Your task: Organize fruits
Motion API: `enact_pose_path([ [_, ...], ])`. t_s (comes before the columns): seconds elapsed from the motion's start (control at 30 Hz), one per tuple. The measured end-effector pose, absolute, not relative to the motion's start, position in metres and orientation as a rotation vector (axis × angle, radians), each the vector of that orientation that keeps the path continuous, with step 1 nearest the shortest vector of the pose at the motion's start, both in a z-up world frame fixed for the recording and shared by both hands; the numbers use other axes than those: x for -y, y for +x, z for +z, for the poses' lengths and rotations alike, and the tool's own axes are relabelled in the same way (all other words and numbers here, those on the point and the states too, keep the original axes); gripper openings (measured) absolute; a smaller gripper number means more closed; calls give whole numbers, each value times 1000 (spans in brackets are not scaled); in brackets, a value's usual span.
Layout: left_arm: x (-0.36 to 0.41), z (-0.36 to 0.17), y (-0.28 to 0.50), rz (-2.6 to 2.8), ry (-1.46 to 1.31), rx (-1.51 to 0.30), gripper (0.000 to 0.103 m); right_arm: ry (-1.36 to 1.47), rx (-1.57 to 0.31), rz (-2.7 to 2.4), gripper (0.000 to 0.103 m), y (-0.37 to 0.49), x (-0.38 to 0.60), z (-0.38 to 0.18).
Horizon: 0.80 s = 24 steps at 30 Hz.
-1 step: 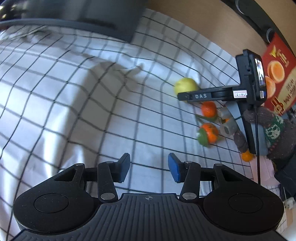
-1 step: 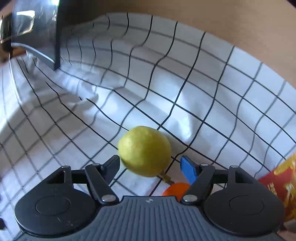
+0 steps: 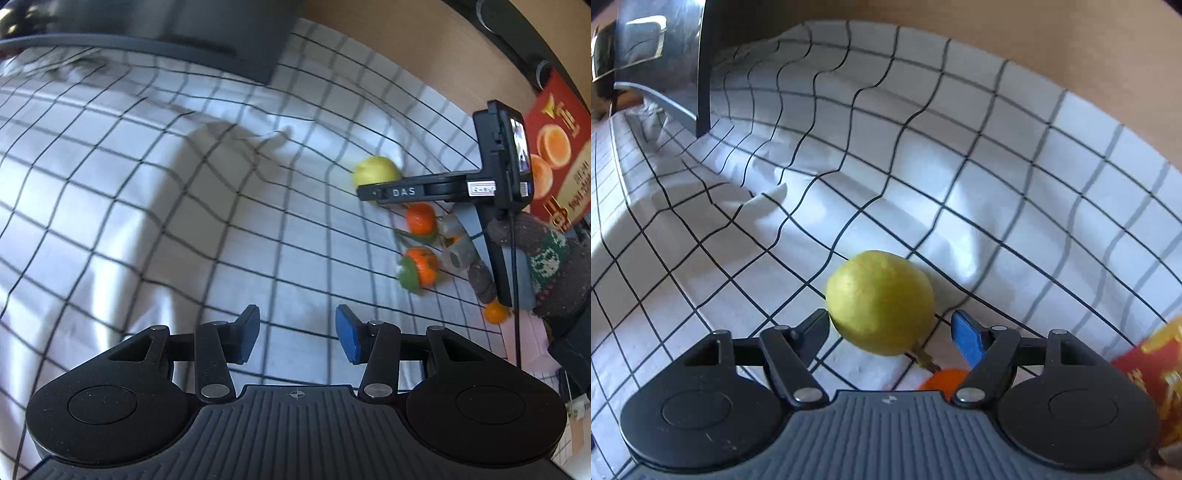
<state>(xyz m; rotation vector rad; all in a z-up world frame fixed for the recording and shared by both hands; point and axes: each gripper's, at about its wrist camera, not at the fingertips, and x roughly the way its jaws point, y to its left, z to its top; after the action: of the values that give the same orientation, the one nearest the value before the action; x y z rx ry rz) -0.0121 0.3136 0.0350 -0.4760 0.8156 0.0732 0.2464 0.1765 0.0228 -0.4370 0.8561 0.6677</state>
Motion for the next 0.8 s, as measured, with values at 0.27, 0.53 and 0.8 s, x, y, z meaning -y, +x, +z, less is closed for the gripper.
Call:
enact_pose_path([
  [0.27,-310,37,-17,80,-493,-816,50,-403,-872,780,63,222,-187,46],
  [0.53,-273,49,-12,48,-463,-807,50,-397,-822,938,64,123,-136,102],
  [0.8,-201,56,-9,-72,-393,-832,50,-530,-898,822,64,52,-53,74],
])
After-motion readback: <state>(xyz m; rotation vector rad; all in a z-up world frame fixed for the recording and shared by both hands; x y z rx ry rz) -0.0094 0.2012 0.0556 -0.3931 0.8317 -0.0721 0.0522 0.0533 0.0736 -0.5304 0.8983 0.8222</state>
